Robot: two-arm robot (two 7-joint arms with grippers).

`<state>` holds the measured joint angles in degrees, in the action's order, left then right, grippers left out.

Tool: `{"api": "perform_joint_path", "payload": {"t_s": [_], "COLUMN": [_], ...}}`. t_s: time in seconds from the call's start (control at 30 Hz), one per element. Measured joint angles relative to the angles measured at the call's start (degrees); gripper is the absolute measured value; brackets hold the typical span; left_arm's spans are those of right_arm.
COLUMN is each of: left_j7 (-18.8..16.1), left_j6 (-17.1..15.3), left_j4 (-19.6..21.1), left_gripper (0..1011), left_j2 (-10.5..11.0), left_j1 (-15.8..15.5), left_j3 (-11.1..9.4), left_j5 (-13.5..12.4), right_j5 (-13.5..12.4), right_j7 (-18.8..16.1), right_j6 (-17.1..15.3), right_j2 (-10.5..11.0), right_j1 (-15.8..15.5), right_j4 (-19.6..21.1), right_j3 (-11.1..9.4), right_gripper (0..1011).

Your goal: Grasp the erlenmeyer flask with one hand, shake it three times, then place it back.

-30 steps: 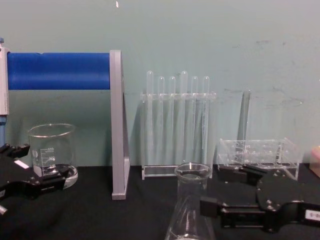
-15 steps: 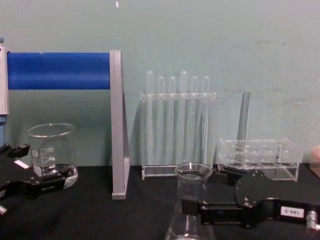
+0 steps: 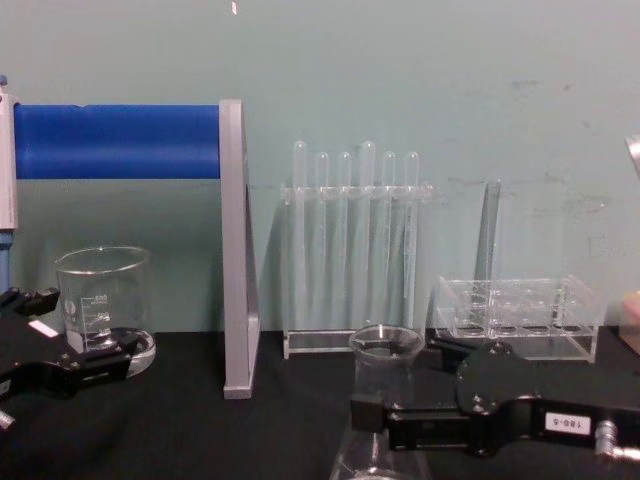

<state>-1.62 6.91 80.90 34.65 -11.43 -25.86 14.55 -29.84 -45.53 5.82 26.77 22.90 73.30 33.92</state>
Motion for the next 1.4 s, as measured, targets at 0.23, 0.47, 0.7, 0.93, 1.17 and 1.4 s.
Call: {"api": "perform_joint_path", "payload": {"t_s": [0.23, 0.47, 0.7, 0.93, 1.17, 1.4], "left_j7": [0.0, 0.0, 0.0, 0.0, 0.0, 0.0], "left_j6": [0.0, 0.0, 0.0, 0.0, 0.0, 0.0], "left_j4": [0.0, 0.0, 0.0, 0.0, 0.0, 0.0], "left_gripper": [1001, 1001, 1001, 1001, 1001, 1001], "left_j2": [0.0, 0.0, 0.0, 0.0, 0.0, 0.0], "left_j1": [0.0, 0.0, 0.0, 0.0, 0.0, 0.0], "left_j3": [0.0, 0.0, 0.0, 0.0, 0.0, 0.0], "left_j5": [0.0, 0.0, 0.0, 0.0, 0.0, 0.0], "right_j5": [0.1, 0.4, 0.9, 0.9, 0.8, 0.8], "right_j7": [-0.1, 0.2, 0.7, 0.7, 0.7, 0.7], "right_j6": [0.2, 0.3, 0.5, 0.5, 0.5, 0.5], "right_j2": [-0.1, 0.0, 0.0, 0.0, 0.0, 0.0], "right_j1": [0.2, 0.1, 0.1, 0.0, 0.0, 0.0], "right_j4": [-0.2, -0.1, 0.0, 0.1, 0.1, 0.1], "right_j3": [0.5, 0.6, 0.7, 0.7, 0.7, 0.6], "right_gripper": [1000, 1000, 1000, 1000, 1000, 1000]}}
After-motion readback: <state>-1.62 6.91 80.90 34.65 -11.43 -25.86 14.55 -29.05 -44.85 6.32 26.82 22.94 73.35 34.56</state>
